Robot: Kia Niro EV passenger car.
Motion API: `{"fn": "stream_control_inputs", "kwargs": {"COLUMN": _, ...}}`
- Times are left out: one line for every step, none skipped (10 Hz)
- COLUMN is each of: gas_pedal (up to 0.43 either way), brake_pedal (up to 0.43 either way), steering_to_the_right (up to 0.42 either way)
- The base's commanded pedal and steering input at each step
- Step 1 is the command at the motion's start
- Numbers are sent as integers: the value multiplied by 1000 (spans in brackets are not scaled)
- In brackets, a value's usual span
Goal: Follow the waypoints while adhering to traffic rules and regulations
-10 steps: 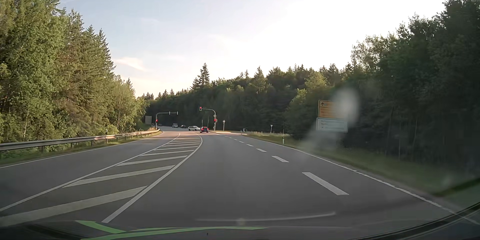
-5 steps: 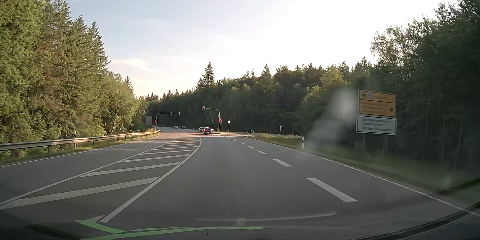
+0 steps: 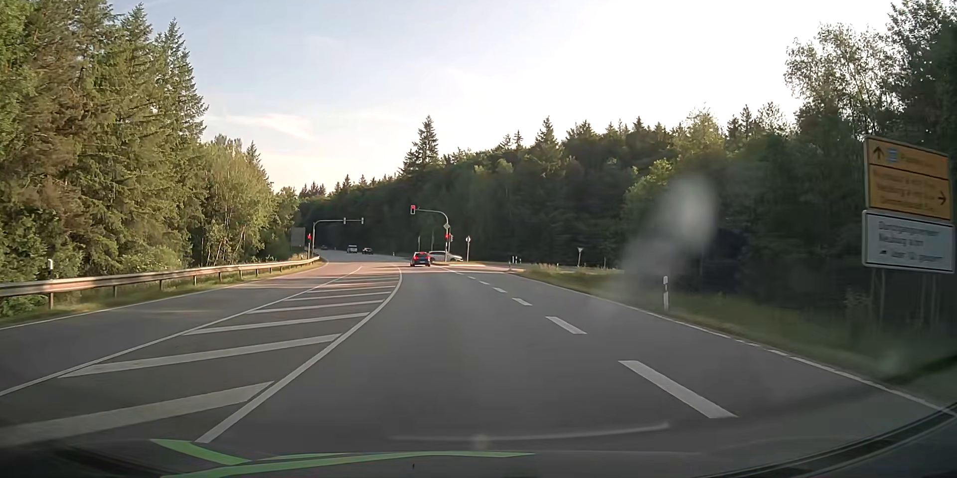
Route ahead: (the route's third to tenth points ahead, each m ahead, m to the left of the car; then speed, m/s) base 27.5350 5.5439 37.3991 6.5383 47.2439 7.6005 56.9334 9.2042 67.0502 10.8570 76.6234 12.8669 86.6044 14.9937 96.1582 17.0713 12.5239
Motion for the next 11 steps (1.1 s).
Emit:
{"fn": "stream_control_inputs", "kwargs": {"gas_pedal": 0, "brake_pedal": 232, "steering_to_the_right": -14}}
{"fn": "stream_control_inputs", "kwargs": {"gas_pedal": 0, "brake_pedal": 238, "steering_to_the_right": -14}}
{"fn": "stream_control_inputs", "kwargs": {"gas_pedal": 0, "brake_pedal": 238, "steering_to_the_right": -14}}
{"fn": "stream_control_inputs", "kwargs": {"gas_pedal": 0, "brake_pedal": 238, "steering_to_the_right": -12}}
{"fn": "stream_control_inputs", "kwargs": {"gas_pedal": 0, "brake_pedal": 244, "steering_to_the_right": -12}}
{"fn": "stream_control_inputs", "kwargs": {"gas_pedal": 0, "brake_pedal": 244, "steering_to_the_right": -12}}
{"fn": "stream_control_inputs", "kwargs": {"gas_pedal": 0, "brake_pedal": 244, "steering_to_the_right": -12}}
{"fn": "stream_control_inputs", "kwargs": {"gas_pedal": 0, "brake_pedal": 250, "steering_to_the_right": -12}}
{"fn": "stream_control_inputs", "kwargs": {"gas_pedal": 0, "brake_pedal": 250, "steering_to_the_right": -11}}
{"fn": "stream_control_inputs", "kwargs": {"gas_pedal": 0, "brake_pedal": 250, "steering_to_the_right": -11}}
{"fn": "stream_control_inputs", "kwargs": {"gas_pedal": 0, "brake_pedal": 250, "steering_to_the_right": -11}}
